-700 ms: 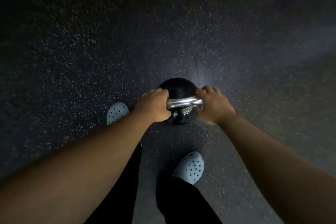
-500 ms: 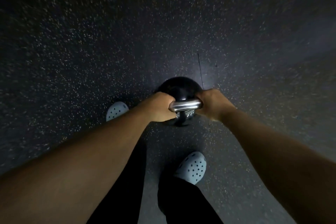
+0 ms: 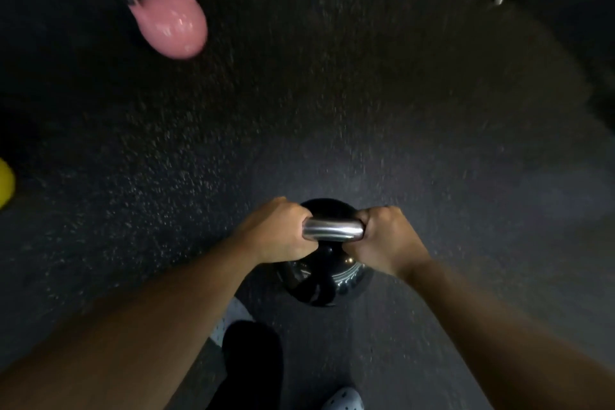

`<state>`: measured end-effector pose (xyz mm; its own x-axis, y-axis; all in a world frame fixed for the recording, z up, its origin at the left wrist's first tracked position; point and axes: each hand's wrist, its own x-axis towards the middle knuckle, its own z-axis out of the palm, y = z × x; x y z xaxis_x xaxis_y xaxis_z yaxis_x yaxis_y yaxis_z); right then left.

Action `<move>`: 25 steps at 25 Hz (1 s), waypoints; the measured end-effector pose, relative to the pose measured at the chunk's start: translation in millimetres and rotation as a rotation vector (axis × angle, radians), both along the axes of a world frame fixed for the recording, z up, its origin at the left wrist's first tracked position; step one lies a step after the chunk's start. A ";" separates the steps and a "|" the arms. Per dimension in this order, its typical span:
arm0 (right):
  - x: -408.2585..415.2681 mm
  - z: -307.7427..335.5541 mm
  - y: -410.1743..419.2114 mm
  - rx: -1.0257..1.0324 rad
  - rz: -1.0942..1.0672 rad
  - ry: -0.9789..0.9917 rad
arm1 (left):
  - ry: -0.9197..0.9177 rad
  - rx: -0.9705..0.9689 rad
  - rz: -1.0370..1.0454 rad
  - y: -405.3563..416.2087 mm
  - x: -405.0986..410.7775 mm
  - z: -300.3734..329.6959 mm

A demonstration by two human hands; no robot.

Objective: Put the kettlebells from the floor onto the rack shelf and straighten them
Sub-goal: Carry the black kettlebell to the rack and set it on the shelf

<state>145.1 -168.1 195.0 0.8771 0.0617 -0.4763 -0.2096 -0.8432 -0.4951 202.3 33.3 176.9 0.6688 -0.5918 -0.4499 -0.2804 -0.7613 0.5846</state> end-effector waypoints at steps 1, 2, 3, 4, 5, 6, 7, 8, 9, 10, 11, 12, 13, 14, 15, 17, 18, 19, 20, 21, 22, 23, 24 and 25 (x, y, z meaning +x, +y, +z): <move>26.1 15.9 4.0 -0.028 0.020 -0.042 | -0.042 0.011 -0.019 4.2 25.0 17.0; 50.1 31.8 8.5 -0.049 0.041 -0.066 | -0.074 0.023 -0.039 8.5 47.3 33.6; 78.2 49.8 14.4 -0.066 0.063 -0.089 | -0.102 0.034 -0.037 14.2 73.4 53.7; 108.1 66.2 19.8 -0.073 0.068 -0.120 | -0.132 0.041 -0.026 19.3 102.7 72.7; 138.2 81.6 23.9 -0.076 0.063 -0.149 | -0.166 0.042 -0.019 23.3 133.1 88.8; 166.5 94.2 26.5 -0.071 0.049 -0.172 | -0.188 0.038 -0.013 27.1 162.0 103.7; 196.6 107.1 29.7 -0.061 0.030 -0.199 | -0.217 0.035 -0.007 31.5 191.9 119.3; 228.0 118.8 33.5 -0.044 0.012 -0.236 | -0.248 0.032 -0.003 35.8 223.3 133.9; 256.2 127.5 36.9 -0.022 0.007 -0.277 | -0.281 0.030 -0.004 39.9 250.6 145.4; 282.9 133.1 40.2 -0.002 0.021 -0.326 | -0.305 0.035 0.003 44.2 276.1 154.1; 314.9 138.7 42.7 0.006 0.040 -0.390 | -0.328 0.036 0.019 47.7 306.3 162.9; 347.4 144.7 44.3 0.003 0.054 -0.453 | -0.352 0.030 0.041 50.4 336.8 169.9; 380.7 150.1 45.6 -0.004 0.075 -0.491 | -0.384 0.021 0.061 52.9 367.1 175.6; 416.2 156.3 46.6 -0.013 0.106 -0.501 | -0.418 0.021 0.081 54.5 398.2 182.2; 451.4 162.5 47.9 -0.023 0.131 -0.492 | -0.449 0.028 0.099 55.0 428.4 188.3; 516.1 170.9 47.2 -0.029 0.130 -0.471 | -0.514 0.030 0.105 55.3 488.4 197.7; 541.0 173.3 48.9 -0.026 0.132 -0.485 | -0.538 0.034 0.119 56.3 510.2 201.7; 566.2 175.2 51.7 -0.026 0.142 -0.510 | -0.561 0.043 0.142 58.0 530.9 204.4; 595.8 177.2 54.6 -0.027 0.151 -0.538 | -0.587 0.050 0.160 60.5 555.9 205.4; 624.3 178.7 57.9 -0.018 0.153 -0.559 | -0.606 0.062 0.169 63.7 581.3 206.4; 652.1 180.7 62.1 -0.010 0.158 -0.571 | -0.615 0.072 0.175 67.7 607.5 207.7; 680.3 182.3 67.9 -0.004 0.163 -0.572 | -0.624 0.077 0.187 72.2 634.3 209.5; 709.1 182.8 73.8 0.008 0.160 -0.568 | -0.638 0.085 0.200 77.3 661.7 210.6; 738.7 182.4 80.0 0.023 0.159 -0.568 | -0.653 0.090 0.209 83.8 690.4 211.1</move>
<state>883.8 -88.1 377.4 0.9736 0.2177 0.0680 0.2214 -0.8304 -0.5113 892.7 117.1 388.0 0.9153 -0.4006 0.0425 -0.3960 -0.8752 0.2780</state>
